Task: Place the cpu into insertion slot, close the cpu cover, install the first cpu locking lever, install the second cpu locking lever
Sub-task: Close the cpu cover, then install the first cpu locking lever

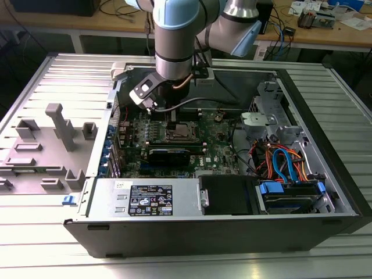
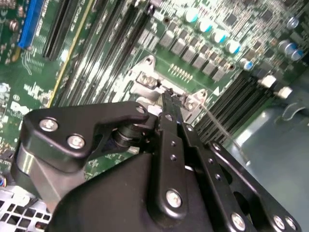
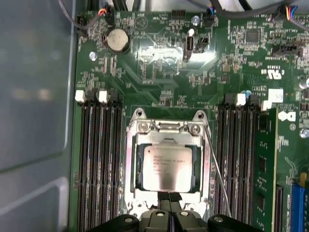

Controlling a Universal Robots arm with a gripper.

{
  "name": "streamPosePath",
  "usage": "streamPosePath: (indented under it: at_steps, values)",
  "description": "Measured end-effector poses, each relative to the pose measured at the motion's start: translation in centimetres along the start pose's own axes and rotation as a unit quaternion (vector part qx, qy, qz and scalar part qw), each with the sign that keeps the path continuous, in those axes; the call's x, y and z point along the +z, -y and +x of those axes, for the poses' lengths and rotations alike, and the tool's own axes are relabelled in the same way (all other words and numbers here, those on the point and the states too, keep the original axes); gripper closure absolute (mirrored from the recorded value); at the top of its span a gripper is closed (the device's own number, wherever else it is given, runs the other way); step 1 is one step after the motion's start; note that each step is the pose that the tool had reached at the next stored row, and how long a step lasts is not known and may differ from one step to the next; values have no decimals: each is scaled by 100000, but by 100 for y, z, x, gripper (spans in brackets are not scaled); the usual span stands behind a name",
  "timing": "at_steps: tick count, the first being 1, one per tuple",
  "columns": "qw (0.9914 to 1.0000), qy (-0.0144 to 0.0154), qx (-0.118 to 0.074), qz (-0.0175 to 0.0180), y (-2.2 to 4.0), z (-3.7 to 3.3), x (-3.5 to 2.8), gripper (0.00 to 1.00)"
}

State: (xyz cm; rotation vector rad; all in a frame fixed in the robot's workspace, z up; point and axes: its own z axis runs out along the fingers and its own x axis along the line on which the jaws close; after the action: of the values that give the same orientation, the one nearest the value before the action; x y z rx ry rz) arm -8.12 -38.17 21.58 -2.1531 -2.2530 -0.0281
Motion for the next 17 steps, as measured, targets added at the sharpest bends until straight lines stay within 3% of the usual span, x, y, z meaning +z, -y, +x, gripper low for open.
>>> streamPosePath:
  at_steps: [5,17]
  values:
    - [100000,1,-2,1,-205,-10,-1,89]
    - [100000,-15,-4,-8,-209,-10,-1,89]
